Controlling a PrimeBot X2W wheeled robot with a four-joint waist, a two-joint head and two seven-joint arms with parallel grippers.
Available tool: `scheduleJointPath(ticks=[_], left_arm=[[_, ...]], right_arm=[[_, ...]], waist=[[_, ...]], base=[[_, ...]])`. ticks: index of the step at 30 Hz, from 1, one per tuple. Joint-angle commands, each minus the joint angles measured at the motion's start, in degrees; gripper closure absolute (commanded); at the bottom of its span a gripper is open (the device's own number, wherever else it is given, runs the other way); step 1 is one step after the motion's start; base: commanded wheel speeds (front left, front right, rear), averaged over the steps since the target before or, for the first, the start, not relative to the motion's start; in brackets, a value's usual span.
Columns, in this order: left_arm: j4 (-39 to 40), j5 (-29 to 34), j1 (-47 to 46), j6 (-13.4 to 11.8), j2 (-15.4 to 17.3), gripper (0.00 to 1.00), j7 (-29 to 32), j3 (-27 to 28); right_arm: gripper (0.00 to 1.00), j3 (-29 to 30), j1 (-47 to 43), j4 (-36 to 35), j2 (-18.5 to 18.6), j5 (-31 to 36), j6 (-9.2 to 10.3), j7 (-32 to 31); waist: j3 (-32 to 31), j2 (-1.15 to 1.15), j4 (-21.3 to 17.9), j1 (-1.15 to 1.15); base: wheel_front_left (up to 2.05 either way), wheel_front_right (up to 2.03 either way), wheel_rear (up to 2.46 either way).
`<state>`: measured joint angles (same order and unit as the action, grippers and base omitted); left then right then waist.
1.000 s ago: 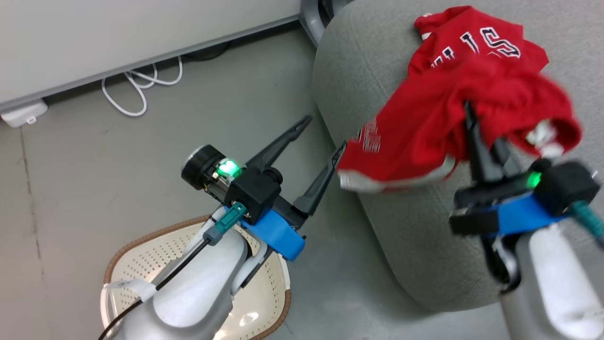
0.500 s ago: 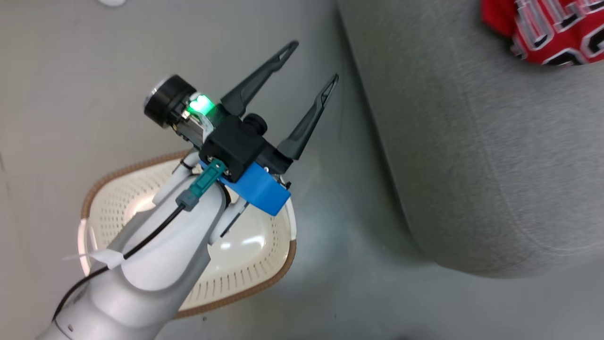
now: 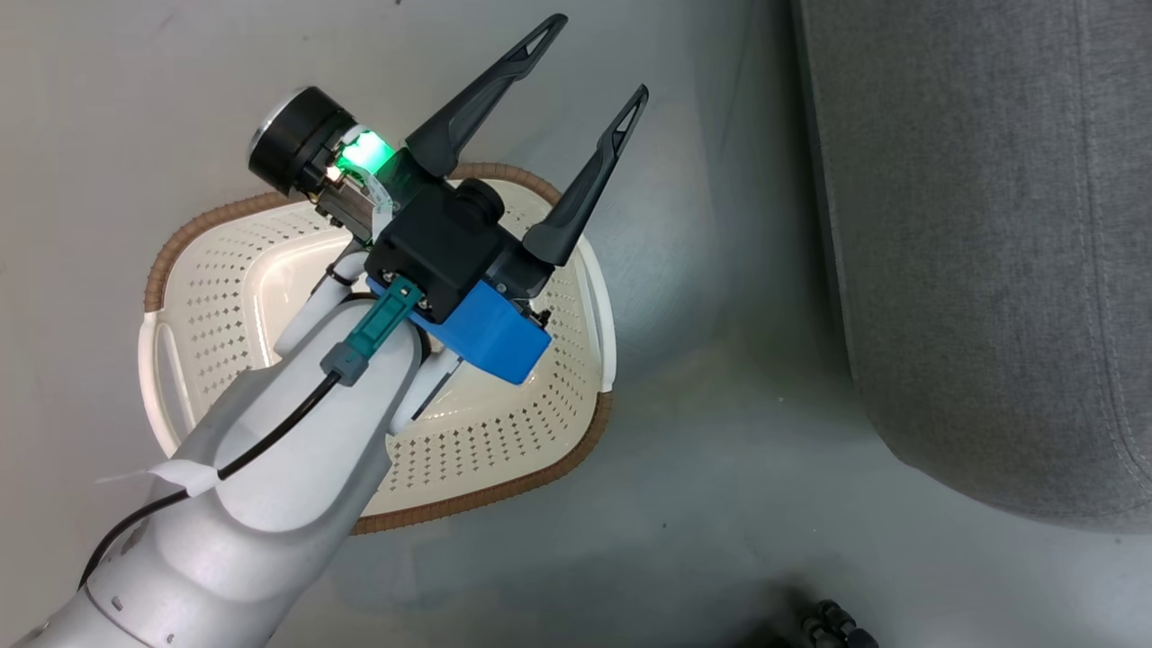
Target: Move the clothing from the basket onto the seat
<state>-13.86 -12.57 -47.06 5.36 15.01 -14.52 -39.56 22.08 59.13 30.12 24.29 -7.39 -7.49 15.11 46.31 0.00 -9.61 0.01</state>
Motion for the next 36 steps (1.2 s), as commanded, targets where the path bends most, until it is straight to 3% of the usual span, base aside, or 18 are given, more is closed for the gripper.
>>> scheduleJointPath(ticks=[1, 7, 8, 9, 19, 25, 29, 36], left_arm=[[-0.11, 0.22, -0.46, -0.12, 0.08, 0.00, -0.33, -0.02], [-0.72, -0.22, -0.16, -0.16, 0.04, 0.00, -0.50, -0.15], [-0.77, -0.24, -0.07, -0.23, 0.04, 0.00, -0.53, -0.12], [-0.86, -0.31, 0.08, -0.30, 0.03, 0.00, -0.54, -0.12], [-1.95, -1.73, 3.28, -0.82, -1.10, 0.00, -0.76, 0.92], [-1.22, -2.56, 7.28, -1.49, -2.22, 0.00, -0.74, 3.72], [-0.83, -3.14, 11.73, -1.89, -2.93, 0.00, -0.75, 7.46], [0.12, -2.94, 17.26, -1.82, -3.71, 0.00, -0.74, 11.86]], right_arm=[[1.00, 0.27, -0.65, 2.06, -0.49, -0.58, -0.01, 0.06], [1.00, 0.33, -2.88, 9.57, -1.79, -1.84, -0.01, 0.05], [0.58, 0.31, -3.06, 9.80, -1.80, -1.87, -0.01, 0.05], [0.00, 0.28, -3.55, 9.91, -1.93, -2.03, -0.01, 0.05], [0.00, -2.75, -14.03, 7.04, -4.32, -3.82, -0.01, 0.05], [0.00, -3.68, -23.46, -0.50, -6.72, -1.86, -0.01, 0.05], [0.00, -7.13, -29.02, -7.98, -9.84, -0.65, -0.02, 0.05], [0.00, -14.14, -33.05, -14.21, -12.48, 0.29, -0.02, 0.05]], waist=[[0.01, 0.00, 0.10, -0.01], [-1.21, 0.00, -0.02, -0.01], [-1.50, 0.00, -0.13, -0.01], [-1.87, 0.00, -0.23, -0.01], [-8.77, 0.00, -1.20, -0.01], [-15.02, 0.00, -0.22, -0.01], [-20.17, 0.00, 1.30, -0.01], [-25.52, 0.00, 3.89, -0.01]], base=[[0.00, 0.00, 0.00], [0.00, 0.00, 0.00], [0.00, 0.00, 0.00], [0.00, 0.00, 0.00], [0.00, 0.00, 0.00], [0.00, 0.00, 0.00], [0.00, 0.00, 0.00], [0.00, 0.00, 0.00]])
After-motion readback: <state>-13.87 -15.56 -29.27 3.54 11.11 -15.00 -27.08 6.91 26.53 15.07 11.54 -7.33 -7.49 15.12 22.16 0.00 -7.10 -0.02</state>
